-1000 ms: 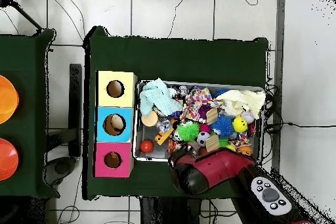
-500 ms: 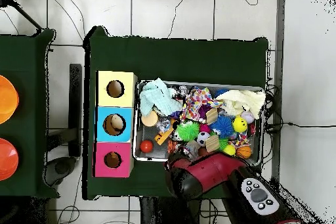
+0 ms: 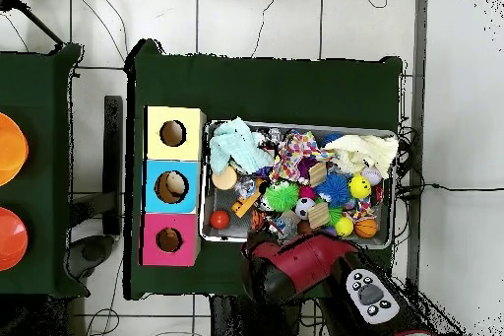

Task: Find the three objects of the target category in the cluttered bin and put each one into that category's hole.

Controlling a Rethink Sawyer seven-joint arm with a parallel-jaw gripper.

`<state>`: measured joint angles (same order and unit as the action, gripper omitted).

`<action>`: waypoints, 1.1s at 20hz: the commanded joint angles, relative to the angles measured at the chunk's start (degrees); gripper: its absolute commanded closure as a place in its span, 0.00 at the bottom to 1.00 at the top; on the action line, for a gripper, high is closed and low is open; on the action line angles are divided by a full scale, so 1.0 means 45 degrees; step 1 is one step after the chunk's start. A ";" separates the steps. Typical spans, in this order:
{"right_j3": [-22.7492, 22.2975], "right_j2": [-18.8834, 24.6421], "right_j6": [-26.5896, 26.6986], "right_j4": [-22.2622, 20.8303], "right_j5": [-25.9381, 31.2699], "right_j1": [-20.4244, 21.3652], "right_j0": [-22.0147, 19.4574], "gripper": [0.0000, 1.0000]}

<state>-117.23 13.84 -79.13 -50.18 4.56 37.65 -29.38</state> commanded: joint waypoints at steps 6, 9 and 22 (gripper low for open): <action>0.0598 0.0376 -0.0908 -0.0060 0.0339 -0.0383 -0.0898 0.00; 0.0211 0.0989 -0.0531 0.0291 0.0944 0.0103 -0.1421 0.00; -0.0553 0.1389 -0.0280 0.0436 0.1519 0.1104 -0.1777 0.00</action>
<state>-119.34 14.86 -79.13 -49.47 5.23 40.77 -36.69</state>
